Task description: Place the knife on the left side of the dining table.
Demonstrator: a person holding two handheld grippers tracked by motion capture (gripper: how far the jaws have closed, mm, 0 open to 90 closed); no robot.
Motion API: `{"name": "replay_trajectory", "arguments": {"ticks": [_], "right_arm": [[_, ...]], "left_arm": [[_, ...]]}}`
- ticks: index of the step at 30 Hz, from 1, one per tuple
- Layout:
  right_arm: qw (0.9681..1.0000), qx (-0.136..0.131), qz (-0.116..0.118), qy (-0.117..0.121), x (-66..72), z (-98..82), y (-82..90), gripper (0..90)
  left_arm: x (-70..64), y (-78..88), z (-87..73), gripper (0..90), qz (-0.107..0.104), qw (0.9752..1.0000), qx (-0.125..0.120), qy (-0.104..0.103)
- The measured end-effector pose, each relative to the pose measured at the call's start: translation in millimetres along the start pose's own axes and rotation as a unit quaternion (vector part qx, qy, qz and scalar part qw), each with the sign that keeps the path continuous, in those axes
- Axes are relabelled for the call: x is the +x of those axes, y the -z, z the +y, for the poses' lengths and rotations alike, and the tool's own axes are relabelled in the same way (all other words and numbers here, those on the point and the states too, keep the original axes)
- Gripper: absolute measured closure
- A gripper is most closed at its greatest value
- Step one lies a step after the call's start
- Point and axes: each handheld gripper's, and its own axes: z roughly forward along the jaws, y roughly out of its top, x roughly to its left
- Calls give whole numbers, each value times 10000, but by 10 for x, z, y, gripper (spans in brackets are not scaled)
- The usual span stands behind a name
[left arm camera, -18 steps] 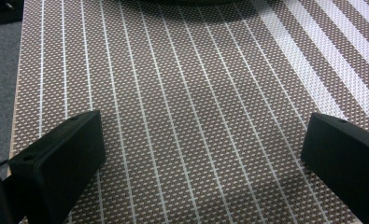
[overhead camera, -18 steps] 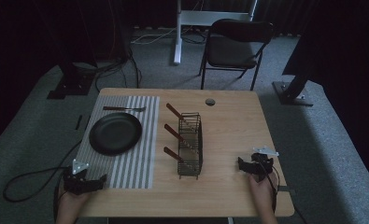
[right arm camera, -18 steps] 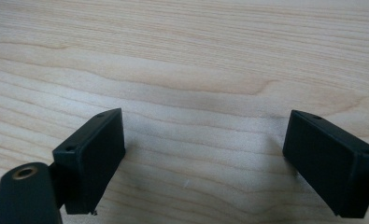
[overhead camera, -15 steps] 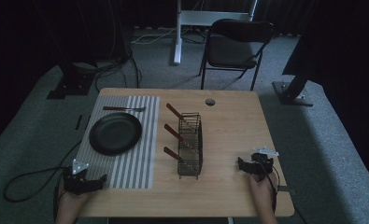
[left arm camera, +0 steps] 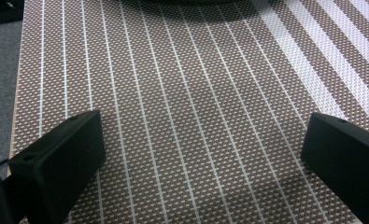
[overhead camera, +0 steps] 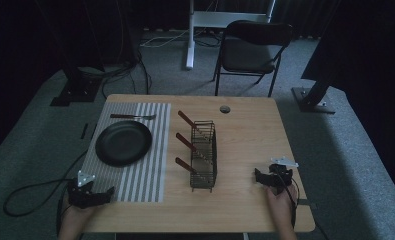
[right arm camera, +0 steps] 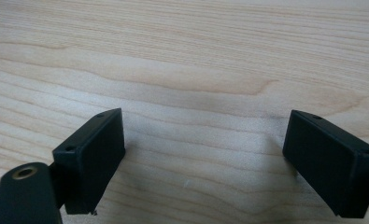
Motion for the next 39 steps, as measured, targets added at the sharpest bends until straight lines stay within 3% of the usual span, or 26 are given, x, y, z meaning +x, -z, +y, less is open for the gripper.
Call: {"name": "replay_trajectory", "arguments": {"ticks": [16,26,29,39], "right_arm": [[10000,0,0,-1,0,0,0,119],[10000,1,0,-3,0,0,0,119],[10000,1,0,-3,0,0,0,119],[10000,2,-1,0,-1,0,0,119]], "left_arm": [[20,18,1,29,-54,10000,9,-52],[3,89,43,29,-249,9996,-53,-96],[-59,105,86,29,-305,9993,-59,-227],[-155,119,163,31,-592,9974,-211,-354]]}}
